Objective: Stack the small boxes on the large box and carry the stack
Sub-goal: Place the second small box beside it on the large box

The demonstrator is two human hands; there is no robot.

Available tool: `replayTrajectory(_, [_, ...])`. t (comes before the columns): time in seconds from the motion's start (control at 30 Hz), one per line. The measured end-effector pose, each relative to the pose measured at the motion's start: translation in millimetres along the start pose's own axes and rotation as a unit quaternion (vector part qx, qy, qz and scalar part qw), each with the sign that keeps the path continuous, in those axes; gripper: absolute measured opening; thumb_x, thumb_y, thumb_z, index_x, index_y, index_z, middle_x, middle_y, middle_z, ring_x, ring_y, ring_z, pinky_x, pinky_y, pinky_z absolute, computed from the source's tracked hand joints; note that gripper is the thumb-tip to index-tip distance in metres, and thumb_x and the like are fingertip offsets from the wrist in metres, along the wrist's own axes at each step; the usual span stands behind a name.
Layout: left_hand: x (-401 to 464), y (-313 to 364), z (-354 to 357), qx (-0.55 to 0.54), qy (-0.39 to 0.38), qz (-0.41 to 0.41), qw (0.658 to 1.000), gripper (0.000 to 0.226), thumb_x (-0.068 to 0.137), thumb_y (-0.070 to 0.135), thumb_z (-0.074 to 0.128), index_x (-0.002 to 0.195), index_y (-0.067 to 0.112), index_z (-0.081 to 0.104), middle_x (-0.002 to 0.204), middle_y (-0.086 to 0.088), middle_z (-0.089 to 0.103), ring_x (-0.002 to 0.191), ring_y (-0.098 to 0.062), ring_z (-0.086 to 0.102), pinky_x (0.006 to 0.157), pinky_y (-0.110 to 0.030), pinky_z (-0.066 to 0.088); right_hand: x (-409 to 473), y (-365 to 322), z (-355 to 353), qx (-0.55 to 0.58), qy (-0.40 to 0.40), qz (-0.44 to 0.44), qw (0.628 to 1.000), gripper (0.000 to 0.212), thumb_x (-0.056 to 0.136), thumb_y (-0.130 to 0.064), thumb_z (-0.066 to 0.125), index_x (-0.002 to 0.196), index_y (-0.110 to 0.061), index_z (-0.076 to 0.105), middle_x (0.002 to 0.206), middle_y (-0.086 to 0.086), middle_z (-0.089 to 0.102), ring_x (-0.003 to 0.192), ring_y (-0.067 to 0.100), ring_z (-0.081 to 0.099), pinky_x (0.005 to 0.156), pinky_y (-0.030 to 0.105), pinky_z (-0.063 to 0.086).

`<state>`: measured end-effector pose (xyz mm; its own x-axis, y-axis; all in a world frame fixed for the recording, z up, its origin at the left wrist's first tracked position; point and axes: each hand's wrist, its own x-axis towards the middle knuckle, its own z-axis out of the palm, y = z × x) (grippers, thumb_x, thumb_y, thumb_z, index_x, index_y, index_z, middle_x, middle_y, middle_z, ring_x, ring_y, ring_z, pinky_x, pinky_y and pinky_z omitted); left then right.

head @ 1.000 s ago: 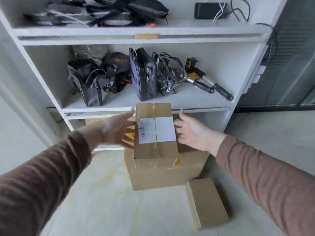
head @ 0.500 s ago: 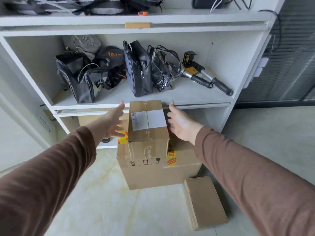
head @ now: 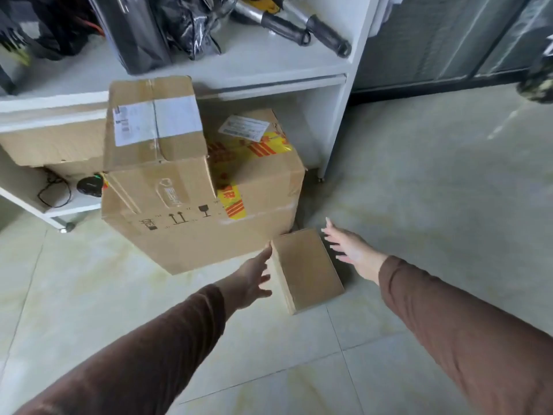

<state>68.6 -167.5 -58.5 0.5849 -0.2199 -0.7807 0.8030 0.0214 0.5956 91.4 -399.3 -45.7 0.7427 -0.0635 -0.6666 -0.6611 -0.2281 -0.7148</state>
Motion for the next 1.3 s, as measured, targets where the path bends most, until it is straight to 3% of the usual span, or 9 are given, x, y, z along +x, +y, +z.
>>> replayTrajectory(0.17, [40.3, -25.5, 20.1, -0.056, -0.001, -0.051, 0.997, 0.085, 0.094, 0.075, 0.037, 0.166, 0.033, 0.018, 0.178, 0.000, 0.006, 0.159, -0.042, 0.018, 0.112, -0.063, 0.037, 46.8, 61.4, 2.4, -0.006, -0.048, 0.062, 0.997, 0.103, 0.074, -0.091, 0.051, 0.159, -0.034, 0.041, 0.166, -0.007, 0.043, 0.152, 0.022, 0.039, 0.126, 0.050, 0.024])
replayTrajectory(0.33, [11.6, -12.6, 22.5, -0.082, -0.067, -0.039, 0.994, 0.081, 0.091, 0.075, 0.046, 0.161, 0.035, 0.034, 0.173, 0.005, 0.027, 0.149, -0.044, 0.038, 0.107, -0.067, 0.044, -9.5, 33.7, -4.5, 0.043, -0.068, 0.085, 0.993, 0.051, 0.100, -0.061, 0.048, 0.134, -0.026, 0.064, 0.121, -0.003, 0.073, 0.108, 0.019, 0.065, 0.109, 0.042, 0.045])
replayTrajectory(0.5, [-106.4, 39.5, 26.8, -0.065, -0.097, 0.048, 0.992, 0.066, 0.094, 0.064, 0.054, 0.154, 0.039, 0.045, 0.169, 0.010, 0.036, 0.152, -0.037, 0.037, 0.112, -0.062, 0.044, -122.4, -26.7, -48.4, 0.064, -0.112, -0.018, 0.992, 0.051, 0.101, -0.054, 0.052, 0.149, -0.039, 0.054, 0.139, -0.012, 0.071, 0.128, 0.011, 0.067, 0.111, 0.039, 0.050])
replayTrajectory(0.6, [-180.5, 92.1, 31.8, -0.017, -0.107, 0.108, 0.988, 0.042, 0.089, 0.068, 0.054, 0.127, 0.052, 0.060, 0.156, 0.022, 0.046, 0.150, -0.026, 0.039, 0.103, -0.049, 0.054, -187.1, -90.9, -63.0, 0.083, -0.142, -0.105, 0.981, 0.038, 0.103, -0.047, 0.046, 0.138, -0.043, 0.061, 0.136, -0.022, 0.071, 0.126, 0.000, 0.066, 0.106, 0.035, 0.049])
replayTrajectory(0.67, [-204.0, 134.2, 27.7, 0.017, -0.103, 0.159, 0.982, 0.053, 0.089, 0.075, 0.045, 0.138, 0.055, 0.052, 0.158, 0.024, 0.042, 0.149, -0.023, 0.040, 0.103, -0.046, 0.053, -194.0, -134.1, -66.4, 0.076, -0.137, -0.151, 0.976, 0.036, 0.097, -0.049, 0.048, 0.130, -0.049, 0.061, 0.132, -0.026, 0.072, 0.126, -0.001, 0.066, 0.106, 0.034, 0.049])
replayTrajectory(0.8, [-194.2, 218.2, 9.9, 0.061, -0.082, 0.165, 0.981, 0.076, 0.094, 0.078, 0.030, 0.156, 0.036, 0.045, 0.162, 0.001, 0.048, 0.143, -0.033, 0.050, 0.115, -0.062, 0.039, -149.7, -206.3, -48.2, 0.036, -0.138, -0.175, 0.974, 0.036, 0.098, -0.058, 0.051, 0.132, -0.049, 0.057, 0.145, -0.013, 0.062, 0.137, 0.015, 0.055, 0.118, 0.045, 0.041])
replayTrajectory(0.97, [-151.2, 274.2, -18.5, 0.072, -0.020, 0.102, 0.992, 0.096, 0.090, 0.081, 0.029, 0.165, 0.021, 0.027, 0.172, -0.013, 0.028, 0.152, -0.052, 0.028, 0.113, -0.072, 0.034, -75.8, -258.3, -19.7, -0.027, -0.162, -0.140, 0.977, 0.115, 0.066, -0.085, 0.066, 0.160, -0.027, 0.040, 0.171, 0.010, 0.033, 0.153, 0.035, 0.036, 0.125, 0.054, 0.030])
replayTrajectory(1.2, [-146.8, 285.6, -39.0, 0.065, -0.004, 0.135, 0.989, 0.105, 0.087, 0.083, 0.032, 0.165, 0.013, 0.023, 0.168, -0.019, 0.034, 0.151, -0.044, 0.035, 0.116, -0.065, 0.036, -48.1, -276.4, 4.0, -0.042, -0.125, -0.118, 0.984, 0.081, 0.096, -0.073, 0.041, 0.156, -0.019, 0.047, 0.163, 0.007, 0.048, 0.140, 0.029, 0.052, 0.088, 0.036, 0.049])
replayTrajectory(1.3, [-167.7, 286.9, -64.7, 0.035, 0.009, 0.195, 0.980, 0.093, 0.094, 0.077, 0.029, 0.160, 0.013, 0.038, 0.162, -0.013, 0.046, 0.147, -0.035, 0.045, 0.117, -0.054, 0.039, -47.5, -278.1, 10.8, -0.045, -0.122, -0.112, 0.985, 0.085, 0.096, -0.074, 0.037, 0.160, -0.018, 0.040, 0.166, 0.008, 0.042, 0.143, 0.030, 0.050, 0.102, 0.042, 0.049])
